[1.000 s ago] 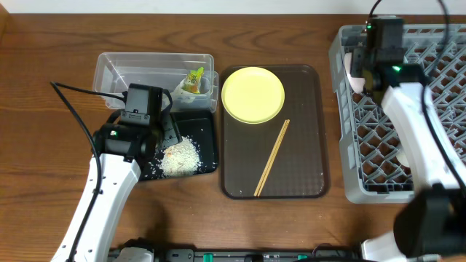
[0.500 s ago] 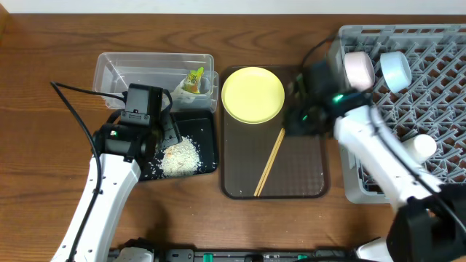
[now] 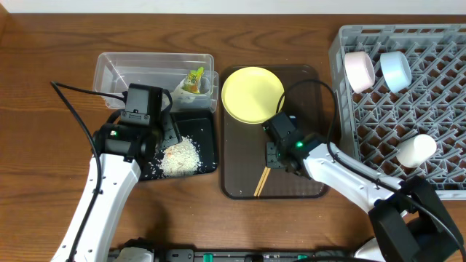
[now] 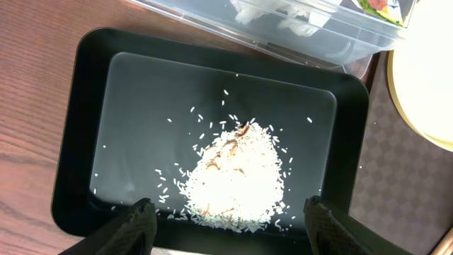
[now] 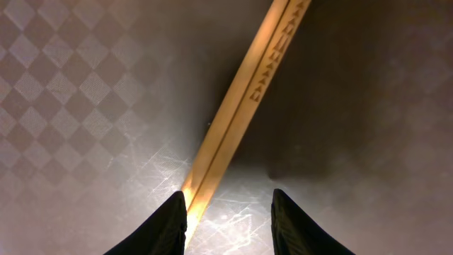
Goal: Sort waste into correct bins and load items into the dishwasher rack
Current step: 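Reach the right gripper to the brown tray and grasp the chopsticks, then carry the chopsticks to the dish rack and release them upright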
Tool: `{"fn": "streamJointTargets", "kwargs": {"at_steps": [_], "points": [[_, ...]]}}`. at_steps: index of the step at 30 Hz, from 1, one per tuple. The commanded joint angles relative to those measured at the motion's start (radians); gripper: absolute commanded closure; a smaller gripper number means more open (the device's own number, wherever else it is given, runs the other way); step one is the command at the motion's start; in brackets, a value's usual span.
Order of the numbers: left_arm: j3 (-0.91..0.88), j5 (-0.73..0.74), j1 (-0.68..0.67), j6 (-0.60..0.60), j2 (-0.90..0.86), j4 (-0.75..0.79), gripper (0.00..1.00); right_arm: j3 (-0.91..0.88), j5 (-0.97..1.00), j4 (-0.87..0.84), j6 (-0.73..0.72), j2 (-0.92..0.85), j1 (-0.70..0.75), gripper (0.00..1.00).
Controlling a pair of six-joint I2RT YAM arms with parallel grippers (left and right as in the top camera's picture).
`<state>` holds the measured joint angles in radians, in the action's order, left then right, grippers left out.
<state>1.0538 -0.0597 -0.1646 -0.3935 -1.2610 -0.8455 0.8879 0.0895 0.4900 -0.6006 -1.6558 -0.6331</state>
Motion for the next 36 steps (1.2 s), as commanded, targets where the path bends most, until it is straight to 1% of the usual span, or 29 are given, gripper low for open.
{"fn": "streamJointTargets", "kwargs": {"at_steps": [1, 11, 20, 21, 23, 24, 25, 30, 33, 36], "points": [[-0.005, -0.019, 0.005, -0.009, -0.006, -0.003, 0.30, -0.009, 0.037, -0.010, -0.039, -0.007, -0.023, 0.63], [-0.005, -0.019, 0.005, -0.009, -0.006, -0.003, 0.30, -0.011, 0.038, -0.009, -0.061, -0.042, -0.023, 0.64], [-0.005, -0.019, 0.005, -0.009, -0.006, -0.003, 0.30, -0.011, 0.038, -0.019, -0.075, -0.076, -0.023, 0.62], [-0.005, -0.019, 0.005, -0.009, -0.006, -0.003, 0.30, -0.011, 0.038, -0.018, -0.077, -0.076, -0.023, 0.71], [-0.005, -0.019, 0.005, -0.009, -0.006, -0.004, 0.30, -0.011, 0.037, -0.016, -0.077, -0.075, -0.021, 0.91], [-0.005, -0.019, 0.005, -0.009, -0.006, -0.005, 0.30, -0.011, 0.037, -0.014, -0.077, -0.072, -0.018, 0.96], [-0.005, -0.019, 0.005, -0.009, -0.006, -0.006, 0.30, -0.011, 0.037, -0.011, -0.077, -0.072, -0.014, 0.99], [-0.005, -0.019, 0.005, -0.009, -0.006, -0.006, 0.30, -0.005, 0.052, 0.028, -0.042, -0.037, 0.033, 0.99], [-0.005, -0.019, 0.005, -0.009, -0.006, -0.006, 0.30, 0.018, 0.072, 0.071, 0.031, 0.013, 0.088, 0.99], [-0.005, -0.019, 0.005, -0.009, -0.006, -0.006, 0.30, 0.075, 0.071, 0.140, 0.140, 0.084, 0.169, 0.99]]}}
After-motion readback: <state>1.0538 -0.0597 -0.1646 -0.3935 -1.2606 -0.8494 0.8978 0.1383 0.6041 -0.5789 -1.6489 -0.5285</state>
